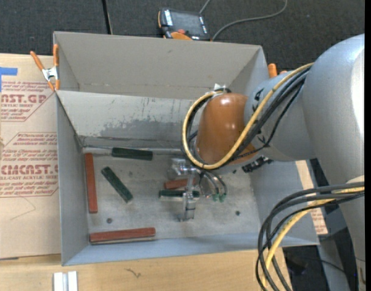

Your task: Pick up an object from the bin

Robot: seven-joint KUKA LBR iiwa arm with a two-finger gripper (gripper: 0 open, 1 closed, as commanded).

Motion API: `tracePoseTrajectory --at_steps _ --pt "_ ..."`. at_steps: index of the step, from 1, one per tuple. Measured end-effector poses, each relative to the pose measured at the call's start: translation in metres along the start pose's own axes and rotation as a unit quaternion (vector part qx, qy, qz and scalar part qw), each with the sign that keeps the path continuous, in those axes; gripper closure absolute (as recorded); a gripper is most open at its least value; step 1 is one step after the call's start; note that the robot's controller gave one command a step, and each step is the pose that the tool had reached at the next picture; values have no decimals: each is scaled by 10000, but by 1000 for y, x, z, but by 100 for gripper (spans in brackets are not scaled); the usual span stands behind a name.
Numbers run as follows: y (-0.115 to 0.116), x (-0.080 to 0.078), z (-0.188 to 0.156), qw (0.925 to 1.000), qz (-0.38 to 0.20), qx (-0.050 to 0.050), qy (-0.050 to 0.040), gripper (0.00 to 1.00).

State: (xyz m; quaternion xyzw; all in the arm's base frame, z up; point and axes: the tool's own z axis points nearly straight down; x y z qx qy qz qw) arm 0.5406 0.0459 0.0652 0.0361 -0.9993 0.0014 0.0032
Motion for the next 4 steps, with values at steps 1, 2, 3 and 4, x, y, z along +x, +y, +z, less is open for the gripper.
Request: tracePoseTrajectory --at_steps 1,2,3,4 --pt "4 -3 -5 10000 -18 -19 -39 100" --pt "4 -2 -4 10000 -18 -20 -35 0" --pt "4 -2 -4 10000 -20 -20 -35 100" --pt "-69 37 -14 9999 111 3 -20 100"
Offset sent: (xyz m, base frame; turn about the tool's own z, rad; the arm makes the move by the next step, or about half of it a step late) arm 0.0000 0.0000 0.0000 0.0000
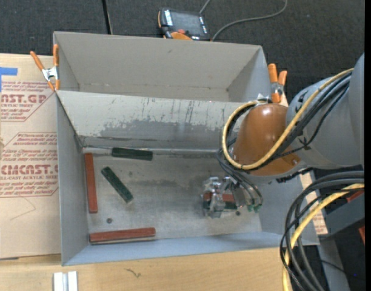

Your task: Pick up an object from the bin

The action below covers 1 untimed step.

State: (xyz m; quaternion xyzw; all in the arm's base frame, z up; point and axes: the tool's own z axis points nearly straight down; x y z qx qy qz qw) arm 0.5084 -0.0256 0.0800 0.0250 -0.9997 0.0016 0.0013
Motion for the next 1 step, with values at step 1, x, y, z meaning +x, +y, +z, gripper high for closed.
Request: tracePoseTrajectory --at_steps 1 --pt "-123 11 6 9995 -320 -5 -15 100"
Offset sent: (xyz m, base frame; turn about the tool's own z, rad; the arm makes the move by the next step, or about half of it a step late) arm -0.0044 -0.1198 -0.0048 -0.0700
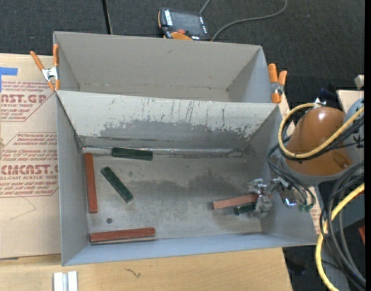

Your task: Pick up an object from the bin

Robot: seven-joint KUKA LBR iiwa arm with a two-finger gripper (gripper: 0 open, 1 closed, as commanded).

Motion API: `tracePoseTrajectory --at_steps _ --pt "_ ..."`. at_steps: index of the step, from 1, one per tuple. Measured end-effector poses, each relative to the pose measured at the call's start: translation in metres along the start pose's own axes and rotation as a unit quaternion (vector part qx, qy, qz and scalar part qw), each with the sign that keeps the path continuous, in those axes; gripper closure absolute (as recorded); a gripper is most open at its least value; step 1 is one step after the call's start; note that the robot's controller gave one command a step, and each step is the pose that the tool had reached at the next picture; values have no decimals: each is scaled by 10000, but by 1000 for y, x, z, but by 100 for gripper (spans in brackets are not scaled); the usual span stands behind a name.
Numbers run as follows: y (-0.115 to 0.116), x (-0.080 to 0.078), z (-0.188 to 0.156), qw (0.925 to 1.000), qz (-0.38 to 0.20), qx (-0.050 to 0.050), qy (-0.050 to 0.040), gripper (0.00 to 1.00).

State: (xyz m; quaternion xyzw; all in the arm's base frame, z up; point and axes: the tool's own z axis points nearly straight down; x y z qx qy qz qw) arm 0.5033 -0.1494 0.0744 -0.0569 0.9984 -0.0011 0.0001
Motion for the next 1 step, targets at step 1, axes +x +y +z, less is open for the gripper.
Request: tracePoseTrajectory --at_steps 1 --pt "18 -45 -137 9834 -1814 4 -41 100"
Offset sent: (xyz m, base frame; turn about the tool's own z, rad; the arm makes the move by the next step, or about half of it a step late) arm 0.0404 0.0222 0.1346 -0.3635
